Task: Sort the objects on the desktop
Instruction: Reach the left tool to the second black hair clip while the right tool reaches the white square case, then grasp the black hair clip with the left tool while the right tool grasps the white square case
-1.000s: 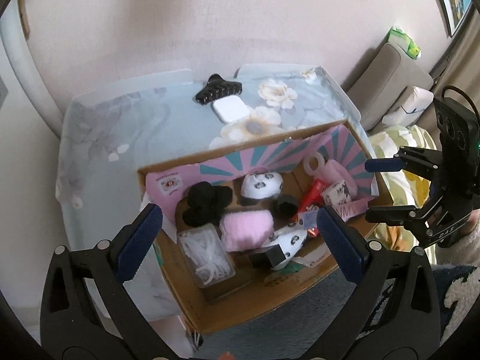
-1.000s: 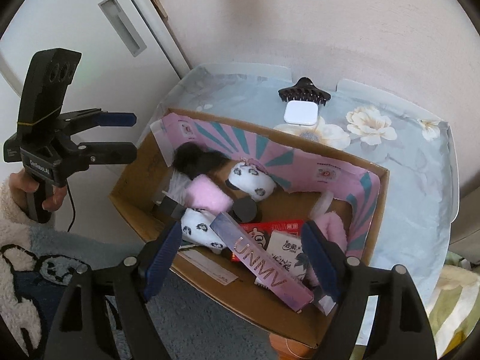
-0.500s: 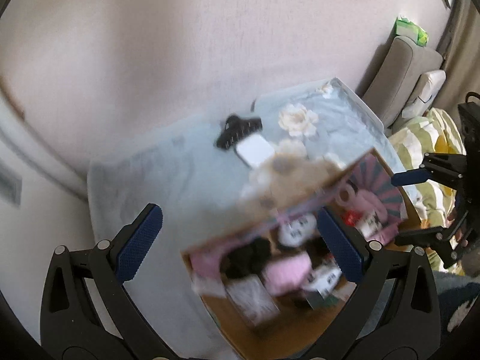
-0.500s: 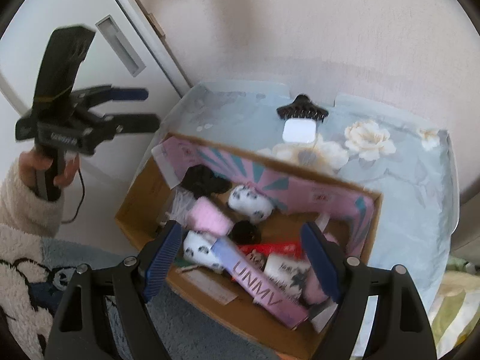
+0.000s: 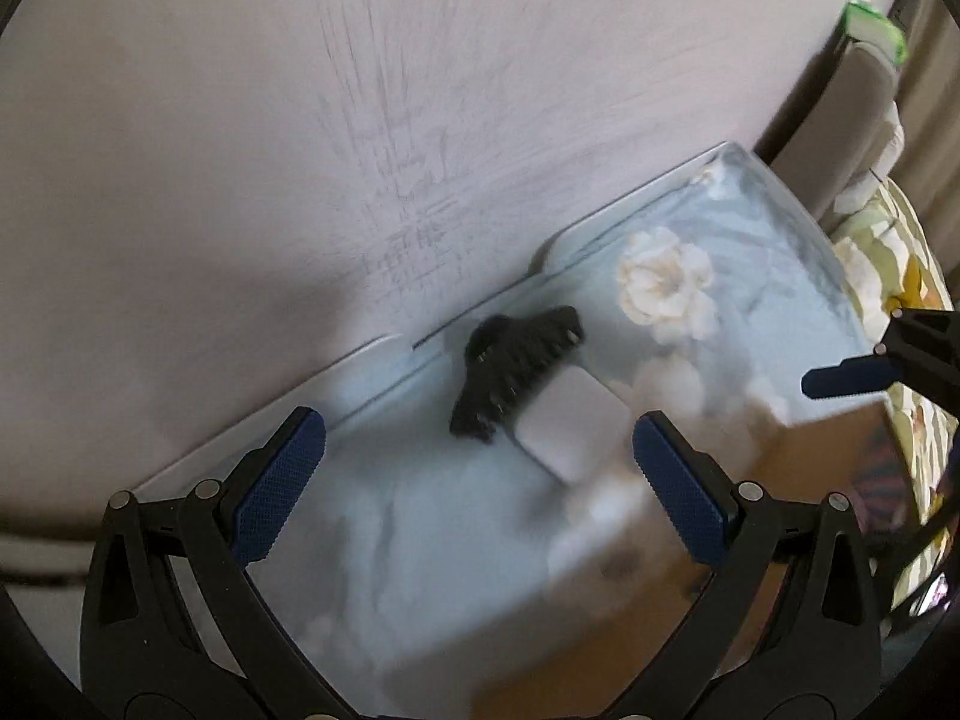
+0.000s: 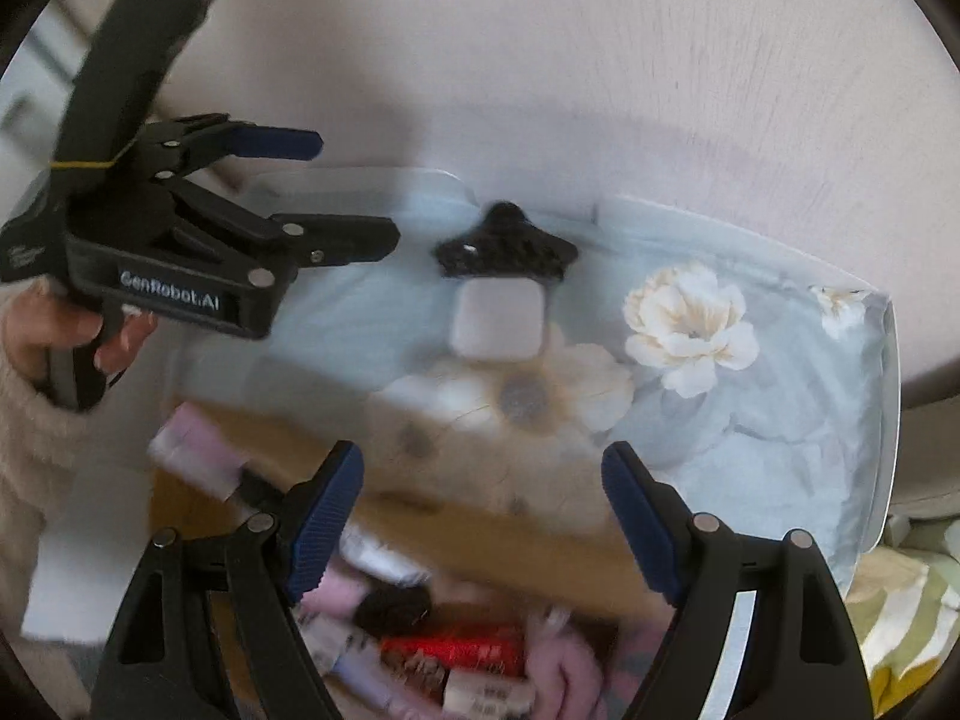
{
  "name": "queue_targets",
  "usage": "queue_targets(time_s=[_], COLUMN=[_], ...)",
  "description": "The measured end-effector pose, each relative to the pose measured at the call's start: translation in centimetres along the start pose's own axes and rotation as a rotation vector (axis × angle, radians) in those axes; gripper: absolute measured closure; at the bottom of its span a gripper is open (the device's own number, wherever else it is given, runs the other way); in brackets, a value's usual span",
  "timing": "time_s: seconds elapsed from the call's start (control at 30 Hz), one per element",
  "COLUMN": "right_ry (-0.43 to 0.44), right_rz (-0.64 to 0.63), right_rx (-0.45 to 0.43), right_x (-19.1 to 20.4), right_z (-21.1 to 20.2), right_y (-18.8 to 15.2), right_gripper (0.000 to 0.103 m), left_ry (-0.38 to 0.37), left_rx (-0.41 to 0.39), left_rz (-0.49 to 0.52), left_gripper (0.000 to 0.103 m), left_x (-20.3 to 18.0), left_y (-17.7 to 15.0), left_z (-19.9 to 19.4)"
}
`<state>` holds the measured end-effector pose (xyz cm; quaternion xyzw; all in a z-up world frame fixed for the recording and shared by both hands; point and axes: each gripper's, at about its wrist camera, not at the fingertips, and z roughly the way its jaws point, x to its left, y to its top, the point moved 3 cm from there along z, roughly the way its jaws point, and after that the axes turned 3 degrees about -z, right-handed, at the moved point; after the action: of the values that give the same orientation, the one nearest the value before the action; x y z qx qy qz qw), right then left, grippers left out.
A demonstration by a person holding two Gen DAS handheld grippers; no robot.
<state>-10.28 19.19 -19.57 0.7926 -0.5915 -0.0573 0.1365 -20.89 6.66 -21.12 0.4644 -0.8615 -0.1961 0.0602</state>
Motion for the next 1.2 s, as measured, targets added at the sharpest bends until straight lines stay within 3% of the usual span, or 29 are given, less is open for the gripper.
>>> queue_targets(time_s=[0.23,0.43,0.6,0.77,0.93,1.07,1.2], right_ry=[0.013,0.031,0.018,-0.019,-0.018,-0.033,-0.05], right_rz=[0.036,0.053,0.045,0.029,0.017,-0.001,-0.025], right_rx=[0.092,0.134,0.151,0.155,0.173,0.174,0.189], right_x=[-1.0,-1.3,-0.9,-0.6,-1.0,-1.4,-1.6], right_z=[5.1,7.2,8.2,8.7,8.6,8.3,8.3], right_y=[2.1,2.9,3.5,4.0,3.8,3.8,3.7], right_gripper=[0.024,0.024,0.024,0.025,0.025,0.041,0.041], left_ry=[0.013,0.022,-0.005,-0.047,-0.065,-0.091,-0.109], left_rx=[0.058,0.04,0.029,0.036,0.031,0.027,0.022], left_rz=[0.031,0.083,0.112,0.067,0.075,0.093,0.099], left_gripper=[0.005,0.007,0.015,0.04,0.046,0.056,0.061], left_x=[0.3,-0.4,-0.8,-0.3,-0.2,-0.2,0.7], left_y=[-0.1,0.2,-0.2,0.3,0.2,0.2,-0.1], left_z=[6.4,7.9,8.7,9.1,9.4,9.2,8.9])
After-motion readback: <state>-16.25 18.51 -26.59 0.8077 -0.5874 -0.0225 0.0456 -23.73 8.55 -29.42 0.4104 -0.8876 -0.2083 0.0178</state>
